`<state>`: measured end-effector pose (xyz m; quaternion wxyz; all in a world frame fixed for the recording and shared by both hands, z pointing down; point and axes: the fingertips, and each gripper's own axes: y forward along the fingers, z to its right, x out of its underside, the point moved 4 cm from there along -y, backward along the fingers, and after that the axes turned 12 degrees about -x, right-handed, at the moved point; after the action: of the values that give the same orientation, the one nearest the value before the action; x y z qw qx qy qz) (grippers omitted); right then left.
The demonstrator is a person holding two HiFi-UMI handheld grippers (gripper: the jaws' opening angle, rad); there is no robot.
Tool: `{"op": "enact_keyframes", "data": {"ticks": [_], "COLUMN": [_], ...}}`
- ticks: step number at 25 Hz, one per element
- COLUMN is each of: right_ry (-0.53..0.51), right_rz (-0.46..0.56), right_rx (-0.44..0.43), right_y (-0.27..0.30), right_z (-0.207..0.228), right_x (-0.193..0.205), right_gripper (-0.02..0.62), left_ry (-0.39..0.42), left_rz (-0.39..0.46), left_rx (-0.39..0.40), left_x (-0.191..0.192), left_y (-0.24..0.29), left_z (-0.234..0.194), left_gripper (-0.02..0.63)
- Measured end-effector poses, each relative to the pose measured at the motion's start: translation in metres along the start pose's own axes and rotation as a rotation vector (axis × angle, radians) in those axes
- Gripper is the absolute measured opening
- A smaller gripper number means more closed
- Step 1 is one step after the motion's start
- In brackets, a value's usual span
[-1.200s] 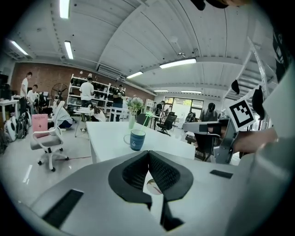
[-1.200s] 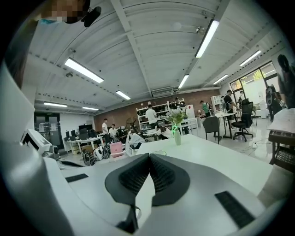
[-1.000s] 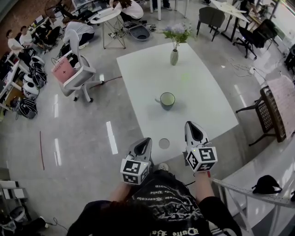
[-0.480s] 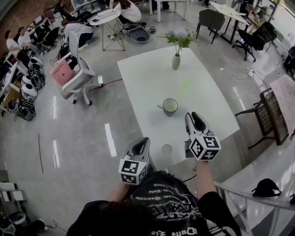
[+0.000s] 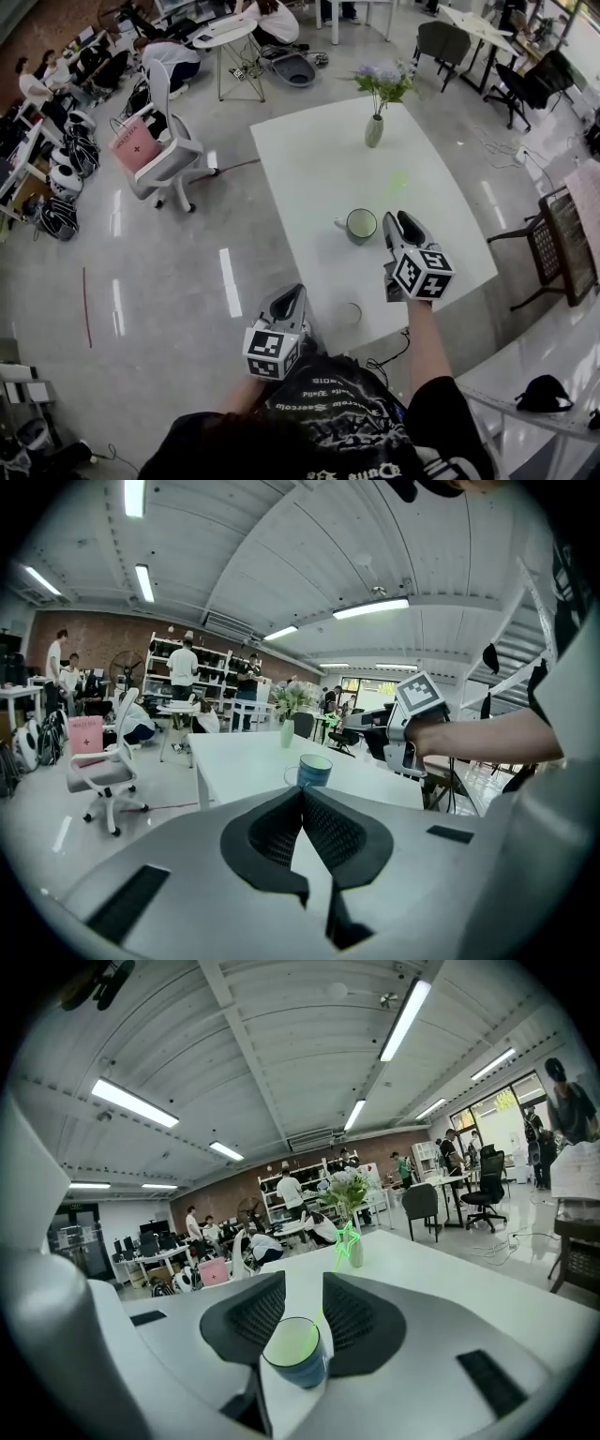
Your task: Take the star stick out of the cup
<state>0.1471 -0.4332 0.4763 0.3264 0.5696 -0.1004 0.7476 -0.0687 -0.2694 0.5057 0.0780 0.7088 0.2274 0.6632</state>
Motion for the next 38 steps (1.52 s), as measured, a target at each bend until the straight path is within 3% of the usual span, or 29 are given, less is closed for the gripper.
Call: {"op": "enact_keyframes", "data": {"ticks": [10,24,31,38], "right_ry": [0.019,0.114,0.136,0.154], "right_rz": [-0.042,-0.144,-0.137,-0.102], "right_rx": [0.05,0.075,0.087,0.073], "right_y": [0.052,0.093,0.103,0.11], "right_z": [0.027,0.043,0.046,0.043], "right_x": [-0.003,0.031,0.031,0.032], "right_gripper": [0.132,0.13,0.048,0.029], "left_ry": [0.017,0.004,-0.017,-0.019], "left_rz": [-0.039,-0.059,-0.074,-0.084], "left_rx": [0.003,-0.05,-0.059,-0.046], "left_x": [0.004,0.003,0.004,0.007], "left_y": [0.013,0.02,0.029,0.036], "left_z": [-0.016,-0.05,-0.062,-0.064], "left_gripper": [0.02,0.02,0.02,0.02]}}
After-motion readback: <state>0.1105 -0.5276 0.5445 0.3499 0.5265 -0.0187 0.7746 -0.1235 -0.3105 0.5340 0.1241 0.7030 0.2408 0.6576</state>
